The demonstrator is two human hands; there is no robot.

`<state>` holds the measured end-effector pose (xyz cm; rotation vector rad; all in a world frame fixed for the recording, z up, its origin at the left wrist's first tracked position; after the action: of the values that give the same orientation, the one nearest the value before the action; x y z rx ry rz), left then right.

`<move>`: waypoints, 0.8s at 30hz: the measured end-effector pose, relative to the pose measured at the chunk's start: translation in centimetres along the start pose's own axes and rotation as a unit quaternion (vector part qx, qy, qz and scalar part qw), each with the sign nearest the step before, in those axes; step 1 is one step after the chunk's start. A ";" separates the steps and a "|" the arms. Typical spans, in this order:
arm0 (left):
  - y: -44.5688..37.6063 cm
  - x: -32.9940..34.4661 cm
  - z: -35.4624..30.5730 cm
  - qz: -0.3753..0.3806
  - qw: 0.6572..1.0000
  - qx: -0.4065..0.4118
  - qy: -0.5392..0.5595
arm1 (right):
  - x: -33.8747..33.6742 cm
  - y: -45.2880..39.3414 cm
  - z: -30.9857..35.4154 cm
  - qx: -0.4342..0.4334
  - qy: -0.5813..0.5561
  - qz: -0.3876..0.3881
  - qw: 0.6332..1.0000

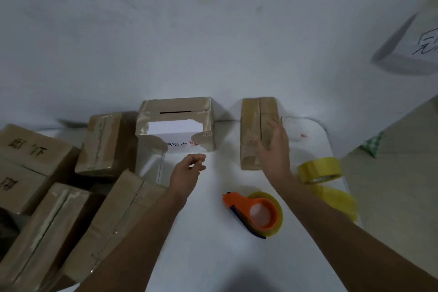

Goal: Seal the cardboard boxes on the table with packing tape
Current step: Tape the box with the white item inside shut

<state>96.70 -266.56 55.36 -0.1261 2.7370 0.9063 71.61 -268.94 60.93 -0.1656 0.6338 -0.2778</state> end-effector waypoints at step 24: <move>-4.1 -14.9 -6.5 -0.274 0.958 -0.017 0.084 | 12.4 -2.0 6.7 0.156 -0.258 0.107 0.947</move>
<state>110.37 -273.69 61.99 -0.9539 2.6026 0.8030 84.81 -274.19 59.75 0.1362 0.0795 -0.1127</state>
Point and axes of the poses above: each hand's wrist, its own y-axis away from the middle knuckle, its own x-axis out of the palm, z = x × y, the point moved 6 cm from there along -y, towards the middle knuckle, and after that the axes turned 12 degrees about -x, right-handed, at the moved point
